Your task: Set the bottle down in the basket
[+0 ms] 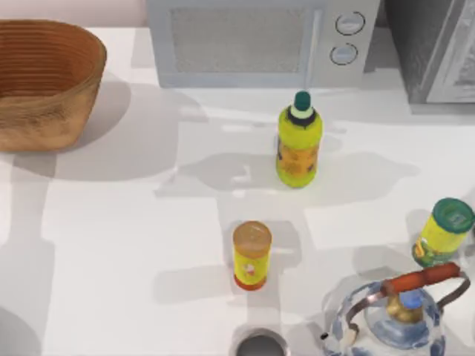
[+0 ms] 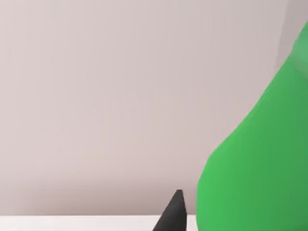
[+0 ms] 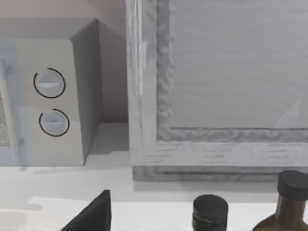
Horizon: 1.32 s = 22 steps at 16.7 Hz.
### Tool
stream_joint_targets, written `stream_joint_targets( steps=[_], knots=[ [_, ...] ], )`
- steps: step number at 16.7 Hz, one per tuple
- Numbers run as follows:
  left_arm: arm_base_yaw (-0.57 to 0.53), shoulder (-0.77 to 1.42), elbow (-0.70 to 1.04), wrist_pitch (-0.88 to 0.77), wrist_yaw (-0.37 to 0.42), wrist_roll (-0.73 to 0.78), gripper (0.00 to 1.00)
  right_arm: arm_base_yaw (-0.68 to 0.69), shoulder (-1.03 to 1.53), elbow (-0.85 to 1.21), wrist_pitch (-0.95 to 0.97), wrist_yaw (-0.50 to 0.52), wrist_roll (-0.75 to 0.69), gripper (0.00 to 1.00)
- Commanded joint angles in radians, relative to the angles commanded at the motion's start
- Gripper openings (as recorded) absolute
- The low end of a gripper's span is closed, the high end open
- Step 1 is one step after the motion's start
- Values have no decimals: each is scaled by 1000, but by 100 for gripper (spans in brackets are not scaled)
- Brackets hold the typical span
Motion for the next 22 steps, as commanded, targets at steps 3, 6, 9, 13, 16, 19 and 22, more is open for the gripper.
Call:
stream_joint_targets(
  steps=[3, 6, 9, 13, 16, 19, 22],
  knots=[
    [-4, 84, 10, 65, -3, -1, 0, 0, 0, 0, 0, 0, 0, 100],
    [-5, 167, 21, 140, -9, -4, 0, 0, 0, 0, 0, 0, 0, 100],
    [-10, 192, 23, 165, -9, -5, 0, 0, 0, 0, 0, 0, 0, 100],
    [-10, 192, 23, 165, -9, -5, 15, 0, 0, 0, 0, 0, 0, 100],
    [-10, 192, 23, 165, -9, -5, 38, 0, 0, 0, 0, 0, 0, 100],
    [-10, 192, 23, 165, -9, -5, 60, 0, 0, 0, 0, 0, 0, 100],
    [-10, 192, 23, 165, -9, -5, 83, 0, 0, 0, 0, 0, 0, 100]
  ],
)
